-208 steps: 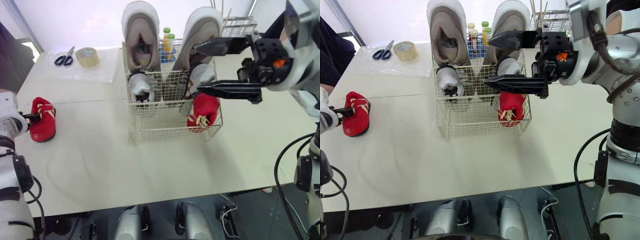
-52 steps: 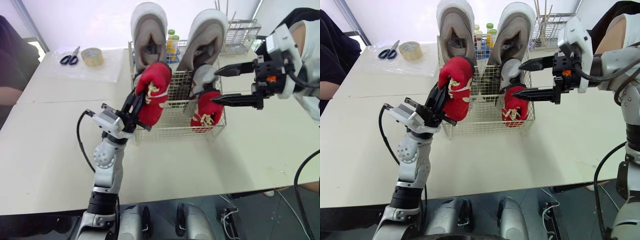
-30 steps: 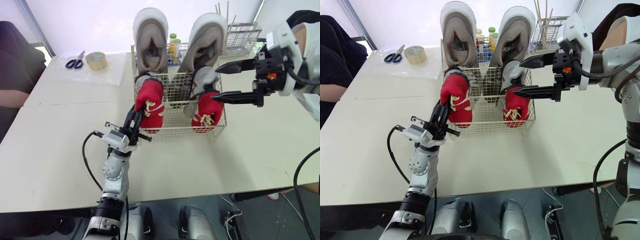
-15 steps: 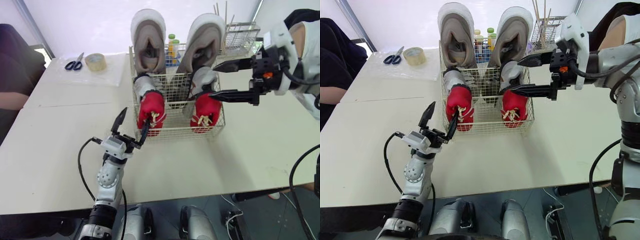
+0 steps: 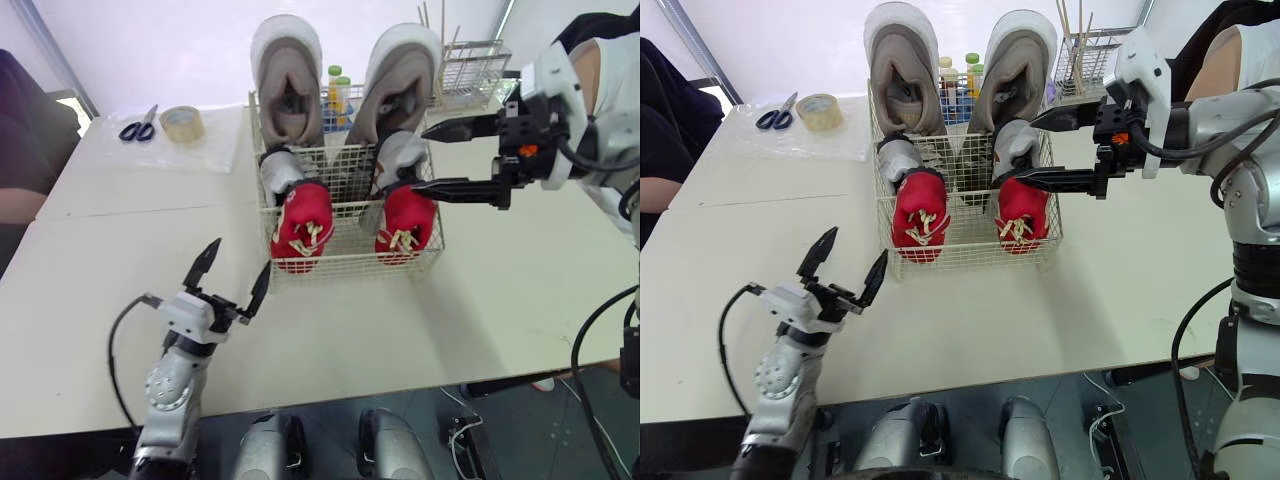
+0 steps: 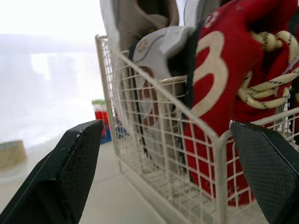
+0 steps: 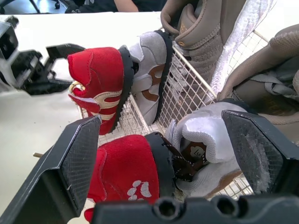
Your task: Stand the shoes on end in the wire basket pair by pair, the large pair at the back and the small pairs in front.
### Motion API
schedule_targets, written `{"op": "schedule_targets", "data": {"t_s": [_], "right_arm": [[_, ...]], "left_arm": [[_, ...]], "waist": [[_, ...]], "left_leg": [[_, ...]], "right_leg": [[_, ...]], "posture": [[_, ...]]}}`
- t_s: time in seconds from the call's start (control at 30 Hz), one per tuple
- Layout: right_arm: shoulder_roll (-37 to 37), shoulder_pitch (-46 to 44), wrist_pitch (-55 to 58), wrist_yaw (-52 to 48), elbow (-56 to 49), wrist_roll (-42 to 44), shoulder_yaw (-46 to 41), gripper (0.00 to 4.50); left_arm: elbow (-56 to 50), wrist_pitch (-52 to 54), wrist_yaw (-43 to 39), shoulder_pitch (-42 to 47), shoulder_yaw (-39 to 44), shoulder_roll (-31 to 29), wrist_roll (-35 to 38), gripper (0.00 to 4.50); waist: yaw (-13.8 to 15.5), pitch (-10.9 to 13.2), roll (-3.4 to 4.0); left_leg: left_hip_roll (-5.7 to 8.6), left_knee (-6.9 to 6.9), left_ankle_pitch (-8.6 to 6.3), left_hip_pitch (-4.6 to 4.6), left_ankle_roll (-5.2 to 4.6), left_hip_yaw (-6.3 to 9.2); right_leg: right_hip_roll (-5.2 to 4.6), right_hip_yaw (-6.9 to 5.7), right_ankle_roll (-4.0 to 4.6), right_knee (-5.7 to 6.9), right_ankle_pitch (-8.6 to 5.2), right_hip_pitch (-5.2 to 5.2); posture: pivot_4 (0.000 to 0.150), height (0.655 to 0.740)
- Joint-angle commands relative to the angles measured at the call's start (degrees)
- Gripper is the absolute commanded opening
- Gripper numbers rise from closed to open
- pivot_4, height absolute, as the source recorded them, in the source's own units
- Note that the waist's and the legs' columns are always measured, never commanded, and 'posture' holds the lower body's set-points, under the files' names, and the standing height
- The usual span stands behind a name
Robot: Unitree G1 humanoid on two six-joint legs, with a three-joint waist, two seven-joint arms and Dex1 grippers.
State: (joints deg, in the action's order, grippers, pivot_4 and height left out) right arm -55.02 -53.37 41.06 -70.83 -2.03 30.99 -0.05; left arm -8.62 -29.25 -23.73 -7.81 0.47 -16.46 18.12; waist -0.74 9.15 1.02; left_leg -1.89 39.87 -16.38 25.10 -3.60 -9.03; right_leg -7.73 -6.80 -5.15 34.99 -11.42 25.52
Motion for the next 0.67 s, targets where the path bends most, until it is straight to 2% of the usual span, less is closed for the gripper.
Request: {"op": "schedule_targets", "data": {"t_s": [0.03,0.13,0.2,0.27,0.43,0.67], "right_arm": [[-1.8,0.1,-0.5,-0.9,0.0,0.6,-3.1,4.5],[-3.4,1.1,0.0,-1.5,0.6,0.9,-4.6,4.5],[-4.6,2.0,0.2,-1.9,0.9,1.2,-5.6,4.5],[-5.5,2.6,0.9,-1.9,0.7,1.4,-6.3,4.5],[-8.2,5.3,2.6,-2.1,-0.9,2.1,-8.0,4.5],[-12.7,10.8,3.6,-3.4,-2.8,3.1,-11.3,4.5]], "left_arm": [[-13.5,13.6,-0.8,-1.5,3.6,-6.5,11.1,4.44],[-21.0,25.4,-1.5,-1.7,8.3,-14.7,21.1,4.44],[-24.8,34.2,-1.8,-0.8,12.8,-21.6,30.4,4.44],[-24.9,40.1,-2.9,1.0,17.6,-27.2,36.5,4.44],[-20.8,51.3,-5.7,7.9,25.4,-37.8,44.2,4.44],[-15.9,64.1,-14.1,14.1,28.3,-45.7,51.0,4.44]], "waist": [[0.2,0.0,-0.05],[0.1,0.1,-0.06],[0.1,0.1,-0.04],[0.1,0.2,-0.06],[0.1,0.3,0.02],[0.0,0.4,0.02]], "left_leg": [[0.0,0.02,0.01,0.16,0.0,0.01],[0.03,0.08,0.02,0.32,0.02,0.02],[0.04,0.08,0.02,0.35,0.03,0.0],[0.05,0.06,0.04,0.36,0.07,-0.01],[0.05,0.05,0.17,0.34,0.29,-0.03],[0.09,-0.07,0.25,0.35,0.45,-0.22]], "right_leg": [[0.0,0.0,0.0,0.01,0.0,0.07],[0.01,0.01,0.01,0.05,0.0,0.43],[0.04,0.02,0.0,0.04,0.0,0.46],[0.06,0.03,0.0,0.04,0.0,0.37],[0.13,0.0,-0.02,0.06,-0.01,0.29],[0.14,0.08,-0.12,0.04,-0.05,0.29]], "posture": [[0.15,0.74],[0.15,0.74],[0.15,0.74],[0.15,0.74],[0.15,0.74],[0.15,0.74]]}}
